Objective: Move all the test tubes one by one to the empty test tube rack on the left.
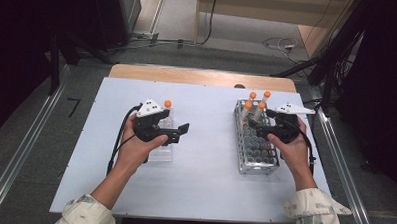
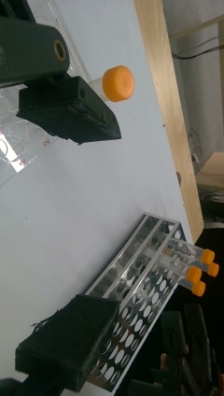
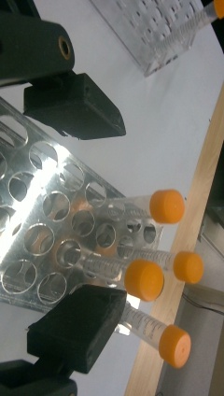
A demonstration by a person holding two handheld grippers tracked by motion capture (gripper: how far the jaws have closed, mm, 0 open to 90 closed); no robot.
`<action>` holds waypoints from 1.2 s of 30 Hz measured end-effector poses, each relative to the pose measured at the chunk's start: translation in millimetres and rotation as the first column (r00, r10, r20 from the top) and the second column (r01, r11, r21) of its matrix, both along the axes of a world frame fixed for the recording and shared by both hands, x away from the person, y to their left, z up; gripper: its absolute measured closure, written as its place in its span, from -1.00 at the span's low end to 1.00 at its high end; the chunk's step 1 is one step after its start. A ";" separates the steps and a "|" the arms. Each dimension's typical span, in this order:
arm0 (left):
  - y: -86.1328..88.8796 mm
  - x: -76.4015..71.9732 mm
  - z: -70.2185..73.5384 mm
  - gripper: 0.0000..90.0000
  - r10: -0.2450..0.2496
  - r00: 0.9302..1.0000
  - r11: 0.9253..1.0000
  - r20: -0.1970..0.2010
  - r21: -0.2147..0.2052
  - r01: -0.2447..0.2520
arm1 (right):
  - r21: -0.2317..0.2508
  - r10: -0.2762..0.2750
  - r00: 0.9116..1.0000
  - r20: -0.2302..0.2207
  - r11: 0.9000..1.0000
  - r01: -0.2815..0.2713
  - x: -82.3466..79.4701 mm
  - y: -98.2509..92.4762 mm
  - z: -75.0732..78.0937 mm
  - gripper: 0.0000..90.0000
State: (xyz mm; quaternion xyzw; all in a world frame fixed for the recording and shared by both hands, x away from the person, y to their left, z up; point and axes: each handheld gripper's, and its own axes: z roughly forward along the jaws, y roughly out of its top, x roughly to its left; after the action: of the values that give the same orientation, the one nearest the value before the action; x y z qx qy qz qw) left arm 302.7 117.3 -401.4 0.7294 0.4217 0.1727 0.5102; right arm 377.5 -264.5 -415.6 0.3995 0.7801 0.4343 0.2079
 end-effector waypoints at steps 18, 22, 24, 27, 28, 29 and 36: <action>-3.5 -4.2 -2.6 -0.63 -0.014 1.000 1.000 0.001 -0.003 0.014 | -0.075 -0.087 0.996 -0.007 0.993 0.086 33.2 -5.0 -22.1 -0.33; -3.3 -3.9 -3.2 -0.63 -0.013 1.000 1.000 -0.003 0.002 0.013 | -0.074 -0.080 0.997 -0.009 0.994 0.079 38.1 -4.8 -24.8 -0.16; -3.2 -3.5 -3.7 -0.63 -0.014 1.000 1.000 -0.003 0.002 0.014 | -0.076 -0.079 0.997 -0.009 0.994 0.078 38.6 -4.7 -24.6 -0.12; -3.0 -3.3 -4.1 -0.63 -0.011 1.000 1.000 -0.004 -0.001 0.011 | -0.079 -0.073 0.997 -0.009 0.994 0.073 40.1 -4.6 -23.8 0.03; -3.0 -3.3 -4.2 -0.63 -0.010 1.000 1.000 -0.005 -0.001 0.010 | -0.079 -0.071 0.997 -0.009 0.994 0.070 40.5 -4.8 -23.3 0.11; -3.0 -3.3 -4.2 -0.63 -0.010 1.000 1.000 -0.005 -0.001 0.010 | -0.077 -0.068 0.998 -0.010 0.995 0.067 40.8 -4.8 -22.9 0.17; -3.6 -3.2 -4.3 -0.62 -0.015 1.000 1.000 -0.005 0.003 0.015 | -0.080 -0.058 0.998 -0.032 0.995 0.055 42.7 -4.2 -24.2 0.45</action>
State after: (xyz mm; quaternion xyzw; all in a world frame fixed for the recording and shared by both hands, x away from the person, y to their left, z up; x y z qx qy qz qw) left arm 299.5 113.6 -405.7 0.7338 0.4172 0.1676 0.5093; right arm 420.2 -268.7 -439.8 0.4202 0.7885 0.3902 0.2224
